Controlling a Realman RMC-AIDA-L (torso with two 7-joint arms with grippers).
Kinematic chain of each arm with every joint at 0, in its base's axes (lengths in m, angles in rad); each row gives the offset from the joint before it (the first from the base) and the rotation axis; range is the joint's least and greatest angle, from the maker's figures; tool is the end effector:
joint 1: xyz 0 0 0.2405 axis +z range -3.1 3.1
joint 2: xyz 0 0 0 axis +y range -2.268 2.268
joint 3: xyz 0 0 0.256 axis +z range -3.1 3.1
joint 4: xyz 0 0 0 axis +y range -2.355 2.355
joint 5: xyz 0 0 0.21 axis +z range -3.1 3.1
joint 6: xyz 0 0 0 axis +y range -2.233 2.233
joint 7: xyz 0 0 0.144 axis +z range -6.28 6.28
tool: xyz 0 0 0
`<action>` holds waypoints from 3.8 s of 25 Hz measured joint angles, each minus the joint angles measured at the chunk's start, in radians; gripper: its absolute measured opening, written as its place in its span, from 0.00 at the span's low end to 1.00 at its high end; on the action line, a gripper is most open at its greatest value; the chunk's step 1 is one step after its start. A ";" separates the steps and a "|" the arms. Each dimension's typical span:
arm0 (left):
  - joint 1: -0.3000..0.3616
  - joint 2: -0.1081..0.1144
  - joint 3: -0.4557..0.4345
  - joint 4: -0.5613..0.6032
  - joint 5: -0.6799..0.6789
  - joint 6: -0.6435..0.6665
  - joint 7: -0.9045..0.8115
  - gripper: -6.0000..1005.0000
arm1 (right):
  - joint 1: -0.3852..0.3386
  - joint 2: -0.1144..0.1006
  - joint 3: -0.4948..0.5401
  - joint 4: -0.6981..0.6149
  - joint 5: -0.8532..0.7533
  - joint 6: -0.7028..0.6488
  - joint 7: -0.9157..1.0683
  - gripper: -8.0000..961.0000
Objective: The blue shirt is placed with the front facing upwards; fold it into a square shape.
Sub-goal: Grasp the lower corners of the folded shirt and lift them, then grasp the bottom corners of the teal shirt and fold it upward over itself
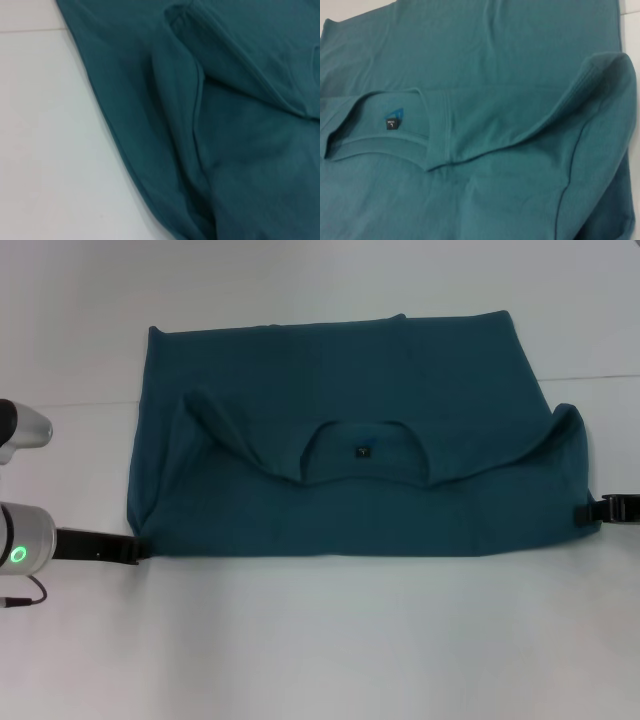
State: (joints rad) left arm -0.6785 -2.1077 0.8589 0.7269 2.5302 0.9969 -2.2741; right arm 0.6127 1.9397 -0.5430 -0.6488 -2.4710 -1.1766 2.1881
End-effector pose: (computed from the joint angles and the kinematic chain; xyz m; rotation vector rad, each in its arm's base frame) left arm -0.2847 0.4020 -0.0134 -2.2303 -1.2759 -0.0029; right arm 0.3480 0.3799 0.0712 -2.0495 1.5063 0.2015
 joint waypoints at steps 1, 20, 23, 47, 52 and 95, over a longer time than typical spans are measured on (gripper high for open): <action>0.001 0.000 -0.003 0.002 -0.002 -0.001 0.004 0.09 | -0.001 0.000 0.000 0.000 0.000 0.000 -0.003 0.08; 0.081 -0.008 -0.125 0.009 -0.195 0.041 0.295 0.07 | -0.140 0.098 0.011 -0.189 0.174 -0.060 -0.234 0.08; 0.088 -0.005 -0.174 -0.016 -0.220 0.065 0.358 0.07 | -0.160 0.099 0.011 -0.192 0.215 -0.065 -0.251 0.08; 0.212 0.005 -0.481 -0.038 -0.304 0.395 0.748 0.07 | -0.248 0.142 0.129 -0.138 0.363 -0.113 -0.558 0.08; 0.236 0.002 -0.518 -0.042 -0.305 0.463 0.811 0.07 | -0.295 0.141 0.132 -0.104 0.434 -0.196 -0.664 0.08; 0.430 -0.009 -0.716 -0.056 -0.308 0.753 1.000 0.06 | -0.461 0.143 0.306 -0.027 0.441 -0.527 -0.891 0.08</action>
State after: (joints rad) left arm -0.2489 -2.1165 0.1426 0.6709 2.2218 1.7495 -1.2745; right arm 0.1521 2.0830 -0.2373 -0.6758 -2.0305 -1.7032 1.2967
